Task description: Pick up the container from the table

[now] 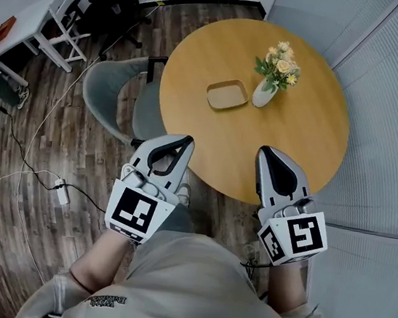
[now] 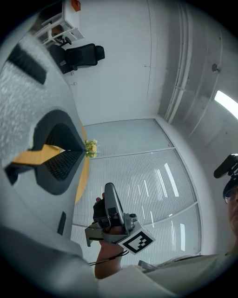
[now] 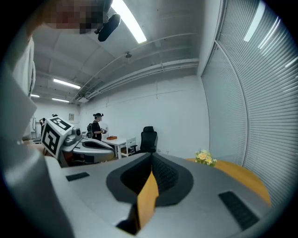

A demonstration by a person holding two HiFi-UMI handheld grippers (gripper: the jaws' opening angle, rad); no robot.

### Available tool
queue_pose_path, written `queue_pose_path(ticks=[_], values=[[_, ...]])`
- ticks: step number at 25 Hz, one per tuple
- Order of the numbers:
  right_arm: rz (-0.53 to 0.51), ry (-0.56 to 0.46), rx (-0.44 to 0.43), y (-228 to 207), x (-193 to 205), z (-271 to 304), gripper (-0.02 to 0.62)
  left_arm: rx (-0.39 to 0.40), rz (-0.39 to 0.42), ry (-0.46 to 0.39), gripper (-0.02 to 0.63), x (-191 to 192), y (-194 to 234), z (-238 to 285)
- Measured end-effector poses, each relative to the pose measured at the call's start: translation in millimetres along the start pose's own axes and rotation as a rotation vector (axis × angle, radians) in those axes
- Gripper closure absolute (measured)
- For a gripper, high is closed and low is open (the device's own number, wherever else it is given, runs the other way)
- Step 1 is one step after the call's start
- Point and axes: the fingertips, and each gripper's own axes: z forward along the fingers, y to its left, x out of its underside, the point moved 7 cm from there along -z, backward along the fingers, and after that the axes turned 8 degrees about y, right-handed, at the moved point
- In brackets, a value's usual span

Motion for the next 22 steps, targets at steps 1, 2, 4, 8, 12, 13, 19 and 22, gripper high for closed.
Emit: queue_pose_path(ticks=[1, 2, 4, 8, 12, 13, 19, 22], values=[[0.002, -0.003, 0.005, -1.1, -3.7, 6.7, 0.565, 0.006, 0.002, -0.001, 0.586, -0.7, 7.4, 4.2], [0.005, -0.006, 0.012, -2.0, -7.3, 13.1, 0.565, 0.013, 0.005, -0.003, 0.586, -1.5, 14.8, 8.2], [0.012, -0.012, 0.029, -2.8, -14.2, 25.0, 0.565, 0.028, 0.014, -0.008, 0.586, -3.5, 29.7, 15.0], [0.024, -0.017, 0.068, -8.9, -23.1, 48.4, 0.565, 0.058, 0.028, -0.017, 0.586, -7.4, 56.5, 32.3], [0.031, -0.014, 0.111, -16.2, -29.1, 68.7, 0.565, 0.083, 0.026, -0.023, 0.586, -9.1, 80.2, 47.6], [0.033, -0.015, 0.122, -16.4, -31.4, 72.7, 0.565, 0.089, 0.031, -0.026, 0.586, -9.0, 86.1, 49.7], [0.033, -0.003, 0.152, -18.0, -37.2, 89.9, 0.565, 0.106, 0.029, -0.030, 0.586, -7.6, 106.2, 59.8], [0.026, 0.001, 0.147, -23.0, -37.7, 96.6, 0.565, 0.095, 0.013, -0.025, 0.586, -7.9, 110.8, 64.6]])
